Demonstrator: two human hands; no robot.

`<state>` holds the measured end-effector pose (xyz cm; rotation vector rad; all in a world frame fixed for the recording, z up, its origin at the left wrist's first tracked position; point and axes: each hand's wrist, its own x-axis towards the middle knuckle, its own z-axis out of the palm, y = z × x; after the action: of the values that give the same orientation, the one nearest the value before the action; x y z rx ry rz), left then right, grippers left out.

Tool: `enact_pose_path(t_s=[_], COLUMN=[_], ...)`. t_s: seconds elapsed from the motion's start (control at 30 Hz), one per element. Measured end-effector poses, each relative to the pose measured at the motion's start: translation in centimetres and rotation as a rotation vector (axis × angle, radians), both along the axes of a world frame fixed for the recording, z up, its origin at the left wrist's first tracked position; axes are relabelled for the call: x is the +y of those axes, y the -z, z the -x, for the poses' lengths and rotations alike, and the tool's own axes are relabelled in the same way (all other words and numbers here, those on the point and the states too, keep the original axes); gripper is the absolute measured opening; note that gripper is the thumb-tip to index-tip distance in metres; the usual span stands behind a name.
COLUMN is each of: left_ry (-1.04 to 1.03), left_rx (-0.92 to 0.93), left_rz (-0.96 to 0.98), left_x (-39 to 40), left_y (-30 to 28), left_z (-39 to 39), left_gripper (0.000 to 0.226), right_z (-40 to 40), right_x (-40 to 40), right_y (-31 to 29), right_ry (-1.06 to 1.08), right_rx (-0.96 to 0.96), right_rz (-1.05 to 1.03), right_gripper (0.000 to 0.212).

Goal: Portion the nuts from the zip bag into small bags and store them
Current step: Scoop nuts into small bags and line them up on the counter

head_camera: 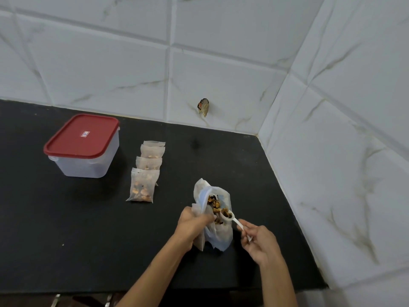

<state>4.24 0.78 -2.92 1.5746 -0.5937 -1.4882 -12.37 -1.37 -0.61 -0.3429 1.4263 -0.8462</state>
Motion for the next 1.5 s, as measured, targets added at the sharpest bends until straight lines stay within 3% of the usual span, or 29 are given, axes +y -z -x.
enact_pose_path(t_s=[0.07, 0.2, 0.3, 0.5, 0.73, 0.83, 0.93, 1.07, 1.17, 1.3, 1.5], left_ry=[-0.004, -0.154, -0.203, -0.065, -0.081, -0.078, -0.087, -0.102, -0.141, -0.167, -0.176], left_rx=[-0.138, -0.639, -0.814, -0.771, -0.639, -0.628, -0.616, -0.568, -0.55, -0.536, -0.544], left_rz=[0.025, 0.195, 0.347, 0.464, 0.462, 0.477, 0.477, 0.48, 0.523, 0.539, 0.566], left_x=[0.2, 0.3, 0.4, 0.4, 0.2, 0.1, -0.1, 0.0, -0.1, -0.3, -0.2], left_y=[-0.6, -2.2, -3.6, -5.6, -6.1, -6.3, -6.3, -6.2, -6.2, -6.1, -5.9], left_z=[-0.2, -0.9, -0.7, 0.0, 0.0, 0.2, 0.5, 0.4, 0.2, 0.1, -0.2], left_gripper=[0.068, 0.053, 0.037, 0.033, 0.039, 0.043, 0.042, 0.043, 0.042, 0.041, 0.043], right_z=[-0.2, -1.2, -1.9, -3.7, -5.1, -5.3, -5.4, -5.8, -6.0, -6.5, -6.9], right_x=[0.0, 0.0, 0.2, 2.4, 4.1, 3.9, 3.5, 3.8, 4.2, 4.4, 4.4], right_y=[-0.2, -1.7, -3.7, -8.7, -8.9, -8.2, -7.2, -7.5, -8.5, -8.9, -8.8], right_ry=[-0.007, -0.041, -0.061, -0.173, -0.357, -0.369, -0.368, -0.369, -0.321, -0.245, -0.19], right_rx=[0.007, 0.118, 0.197, 0.331, 0.967, 1.118, 1.235, 1.285, 1.255, 1.226, 1.185], right_rz=[0.025, 0.136, 0.235, 0.605, 1.049, 1.15, 1.284, 1.398, 1.377, 1.396, 1.414], right_gripper=[0.028, 0.027, 0.027, 0.034, 0.026, 0.021, 0.03, 0.025, 0.035, 0.017, 0.02])
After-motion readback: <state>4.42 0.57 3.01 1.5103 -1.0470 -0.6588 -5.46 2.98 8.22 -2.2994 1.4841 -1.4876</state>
